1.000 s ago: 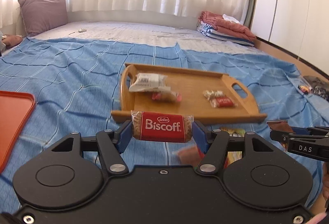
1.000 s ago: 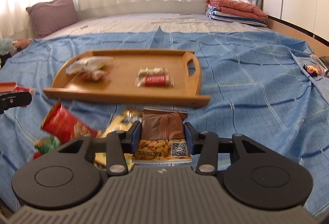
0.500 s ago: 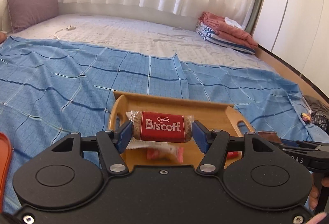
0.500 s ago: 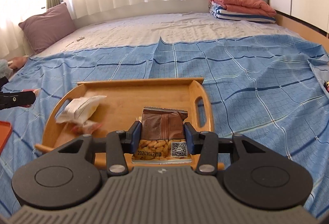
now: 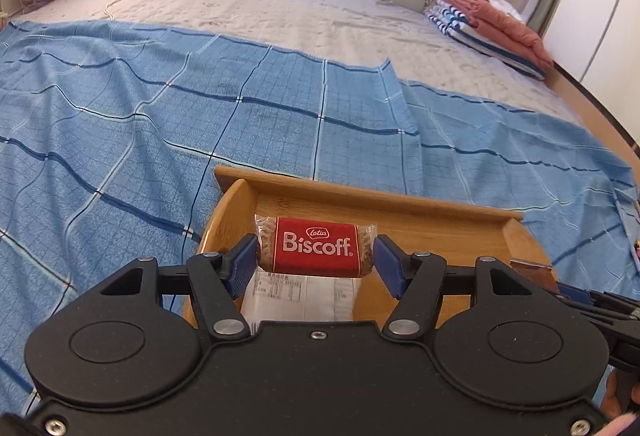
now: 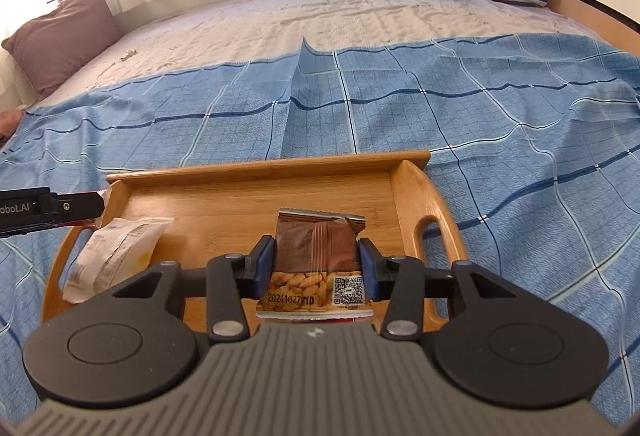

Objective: Organize snacks
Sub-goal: 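Carry both snacks onto the bamboo tray and open both tools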

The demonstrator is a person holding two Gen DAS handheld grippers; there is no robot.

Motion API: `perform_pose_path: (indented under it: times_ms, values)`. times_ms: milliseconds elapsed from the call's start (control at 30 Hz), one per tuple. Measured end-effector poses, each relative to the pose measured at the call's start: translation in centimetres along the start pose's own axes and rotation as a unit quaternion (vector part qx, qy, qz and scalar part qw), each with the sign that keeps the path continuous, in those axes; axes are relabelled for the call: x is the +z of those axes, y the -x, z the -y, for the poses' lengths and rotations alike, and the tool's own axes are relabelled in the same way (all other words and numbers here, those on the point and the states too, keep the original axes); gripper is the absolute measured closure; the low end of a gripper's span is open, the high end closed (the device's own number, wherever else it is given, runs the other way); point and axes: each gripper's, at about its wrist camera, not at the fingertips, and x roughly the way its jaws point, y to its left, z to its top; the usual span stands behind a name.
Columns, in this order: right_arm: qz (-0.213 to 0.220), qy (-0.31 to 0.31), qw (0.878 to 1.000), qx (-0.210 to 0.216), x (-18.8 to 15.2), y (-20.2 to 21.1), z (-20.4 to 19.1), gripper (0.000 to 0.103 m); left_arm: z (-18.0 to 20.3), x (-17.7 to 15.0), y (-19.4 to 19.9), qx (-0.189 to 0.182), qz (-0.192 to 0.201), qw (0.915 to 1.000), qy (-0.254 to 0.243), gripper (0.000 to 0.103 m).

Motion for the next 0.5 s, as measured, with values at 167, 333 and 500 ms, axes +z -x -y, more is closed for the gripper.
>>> perform_pose_path:
  times_ms: [167, 333, 500]
  values:
    - [-0.014, 0.005, 1.0, 0.002, 0.2, -2.4, -0.2, 0.054, 0.2, 0.4, -2.9, 0.01, -0.009, 0.9999, 0.001, 0.042]
    - [-0.023, 0.009, 1.0, 0.006, 0.0, -3.8, -0.5, 0.054, 0.3, 0.0, -4.5, 0.023, -0.016, 0.9996, -0.003, 0.042]
    - [-0.024, 0.014, 1.0, 0.011, -0.2, -4.6, -0.9, 0.054, 0.3, -0.2, -5.3, 0.031, -0.017, 0.9994, -0.006, 0.042]
